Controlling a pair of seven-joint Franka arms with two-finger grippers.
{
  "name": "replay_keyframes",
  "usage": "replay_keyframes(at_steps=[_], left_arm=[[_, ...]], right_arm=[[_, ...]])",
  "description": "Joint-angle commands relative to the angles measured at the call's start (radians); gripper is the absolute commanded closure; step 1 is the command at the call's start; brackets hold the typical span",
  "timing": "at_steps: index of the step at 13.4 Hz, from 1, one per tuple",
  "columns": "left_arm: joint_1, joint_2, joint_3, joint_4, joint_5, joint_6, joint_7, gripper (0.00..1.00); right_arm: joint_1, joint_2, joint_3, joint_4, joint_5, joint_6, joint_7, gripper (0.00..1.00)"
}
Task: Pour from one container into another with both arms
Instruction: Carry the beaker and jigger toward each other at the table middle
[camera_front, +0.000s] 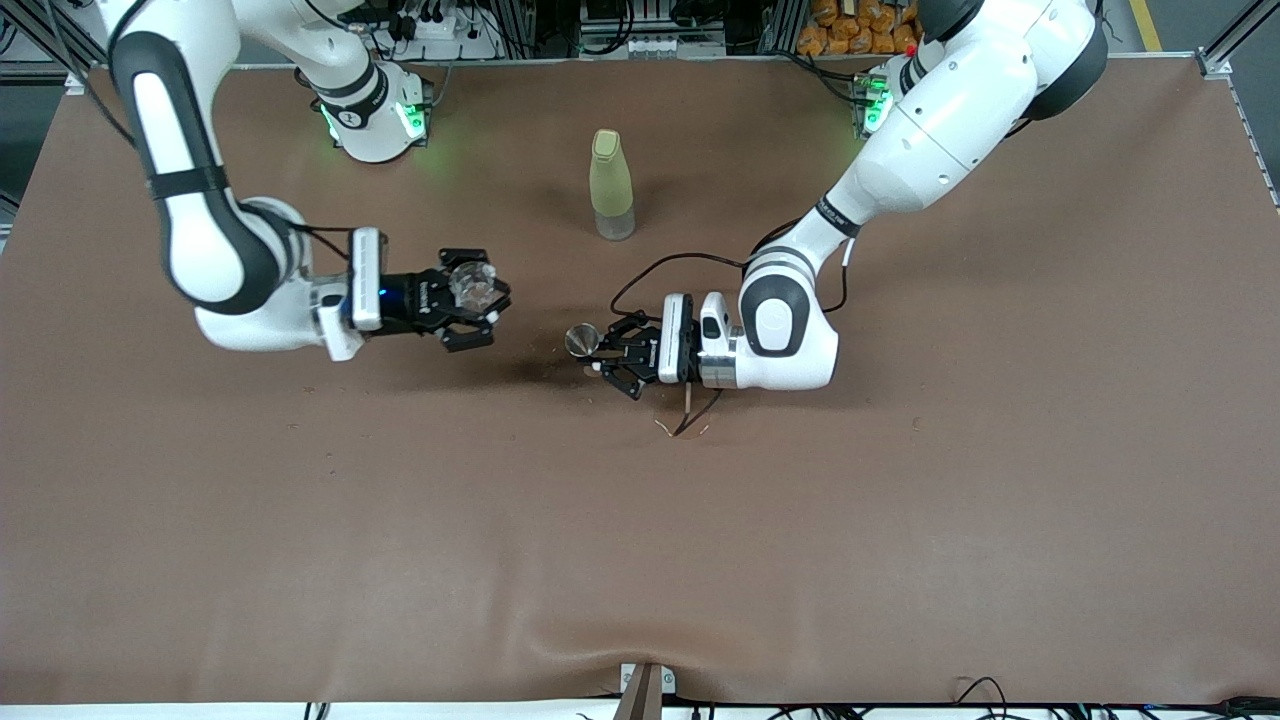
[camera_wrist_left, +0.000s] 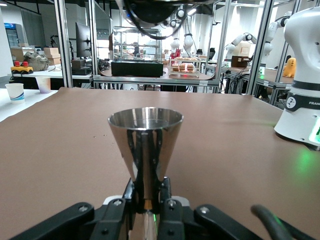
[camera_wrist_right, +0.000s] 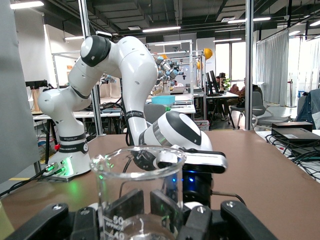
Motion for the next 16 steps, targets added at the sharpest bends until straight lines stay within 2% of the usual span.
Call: replay_keyframes(at_steps=[1,4,7,12,16], left_arm=[[-0.034,-0.002,0.006,0.013,-0.053,0.034,0.023,1.00],[-0.037,-0.002,0.006,0.013,-0.058,0.038,0.023,1.00],[-0.035,-0.004,0.008,0.013,-0.058,0.038,0.023,1.00],[-0.035,-0.001,0.008,0.013,-0.065,0.038,0.023,1.00],[-0.037,0.001,0.014,0.013,-0.068,0.038,0.023,1.00]], right_arm=[[0.060,-0.047,-0.009,-0.078,0.075,0.055,-0.041,1.00],[0.106,-0.044,-0.009,-0.115,0.129,0.059,-0.061,1.00],[0.130,-0.044,-0.008,-0.145,0.147,0.059,-0.075,1.00],[0.210,-0.033,0.015,-0.187,0.299,0.113,-0.123,1.00],[0.215,-0.030,0.028,-0.205,0.321,0.121,-0.121,1.00]])
